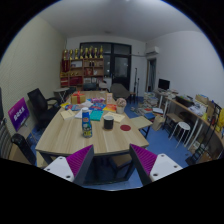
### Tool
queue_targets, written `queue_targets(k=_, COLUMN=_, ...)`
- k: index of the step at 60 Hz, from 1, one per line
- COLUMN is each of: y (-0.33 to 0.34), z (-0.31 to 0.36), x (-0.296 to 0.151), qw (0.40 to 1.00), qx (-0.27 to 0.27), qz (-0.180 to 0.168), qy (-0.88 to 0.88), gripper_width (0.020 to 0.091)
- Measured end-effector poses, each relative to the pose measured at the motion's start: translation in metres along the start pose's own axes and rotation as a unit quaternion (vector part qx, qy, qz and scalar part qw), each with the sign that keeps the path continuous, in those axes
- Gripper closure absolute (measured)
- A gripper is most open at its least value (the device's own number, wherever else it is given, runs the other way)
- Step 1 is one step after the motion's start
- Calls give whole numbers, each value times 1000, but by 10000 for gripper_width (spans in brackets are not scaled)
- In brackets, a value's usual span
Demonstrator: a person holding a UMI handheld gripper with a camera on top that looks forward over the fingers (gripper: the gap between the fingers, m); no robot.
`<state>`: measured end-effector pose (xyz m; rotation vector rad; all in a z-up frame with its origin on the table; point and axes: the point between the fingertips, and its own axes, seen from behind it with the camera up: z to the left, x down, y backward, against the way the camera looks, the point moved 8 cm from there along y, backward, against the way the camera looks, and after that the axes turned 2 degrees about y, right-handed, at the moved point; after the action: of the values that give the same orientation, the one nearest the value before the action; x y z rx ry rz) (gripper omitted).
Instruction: Pour water
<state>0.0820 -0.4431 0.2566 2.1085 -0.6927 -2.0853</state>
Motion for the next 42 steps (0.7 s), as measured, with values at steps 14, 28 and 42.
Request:
queue_targets(k=14, y=-23, z=46, x=-16, qw=1000, qx=3, qz=-20, qy=-2, gripper_width=289)
queue_targets(k=28, y=-155, z=104, x=-28, qw=999, qx=-23, qz=-49, qy=-5, gripper_width=288)
queue_targets(k=42, y=-307, z=154, x=-30, qw=998, qx=-31, qz=-60, qy=6, gripper_width=289)
